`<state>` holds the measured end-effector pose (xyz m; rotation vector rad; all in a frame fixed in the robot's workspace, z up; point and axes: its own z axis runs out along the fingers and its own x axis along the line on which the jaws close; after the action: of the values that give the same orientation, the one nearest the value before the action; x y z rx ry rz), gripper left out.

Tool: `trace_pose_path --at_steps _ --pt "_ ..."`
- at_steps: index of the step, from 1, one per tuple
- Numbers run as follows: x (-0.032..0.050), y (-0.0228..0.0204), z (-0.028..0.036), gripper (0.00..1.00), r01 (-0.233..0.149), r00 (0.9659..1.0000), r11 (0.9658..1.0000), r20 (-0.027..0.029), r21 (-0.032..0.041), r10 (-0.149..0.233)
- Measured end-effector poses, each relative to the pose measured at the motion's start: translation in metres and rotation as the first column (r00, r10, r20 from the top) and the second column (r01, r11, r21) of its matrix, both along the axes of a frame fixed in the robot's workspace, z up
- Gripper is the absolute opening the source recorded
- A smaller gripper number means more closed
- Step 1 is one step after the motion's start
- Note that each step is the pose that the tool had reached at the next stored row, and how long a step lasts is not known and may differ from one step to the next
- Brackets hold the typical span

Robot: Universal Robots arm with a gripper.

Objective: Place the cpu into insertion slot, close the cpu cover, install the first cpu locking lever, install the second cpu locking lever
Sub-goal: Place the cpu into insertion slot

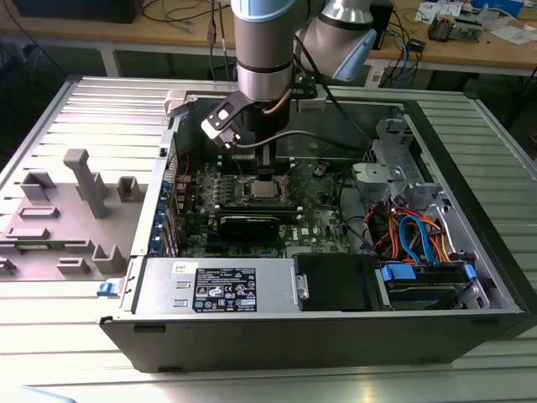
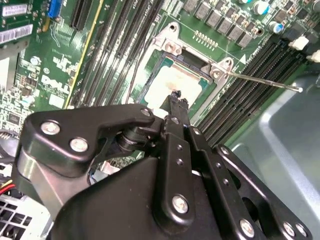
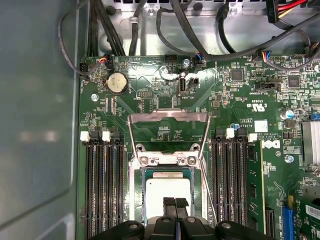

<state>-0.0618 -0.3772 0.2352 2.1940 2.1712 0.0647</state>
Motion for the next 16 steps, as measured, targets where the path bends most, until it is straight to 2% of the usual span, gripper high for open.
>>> trace_pose_path --at_steps 3,5,6,7,9,12,13,14,15,16 --pt "0.0002 0.0001 -0.0001 0.11 0.0 1.0 1.0 0.0 0.0001 0.0" --pt "0.0005 0.0001 -0.0003 0.11 0.0 1.0 1.0 -0.006 0.0002 0.0" --pt "0.0005 0.0001 -0.0004 0.11 0.0 0.9999 1.0 -0.0125 0.0002 0.0" --pt "0.0005 0.0 -0.0004 0.11 0.0 0.9999 1.0 -0.0147 0.0001 0.0" --pt "0.0005 0.0 -0.0004 0.11 0.0 0.9999 1.0 -0.0149 0.0001 0.0" --pt "0.0034 0.0001 -0.001 0.11 0.0 0.9995 1.0 -0.0331 0.0001 0.0" --pt "0.0049 0.0001 -0.0013 0.11 0.0 0.9991 1.0 -0.0434 0.0002 0.0" --pt "0.0062 0.0001 -0.0016 0.11 0.0 0.9987 1.0 -0.0517 0.0001 0.0" --pt "0.0071 0.0 -0.0018 0.11 0.0 0.9984 1.0 -0.0574 0.0001 0.0" --pt "0.0085 0.0001 -0.0021 0.11 0.0 0.9978 1.0 -0.0665 0.0001 0.0"
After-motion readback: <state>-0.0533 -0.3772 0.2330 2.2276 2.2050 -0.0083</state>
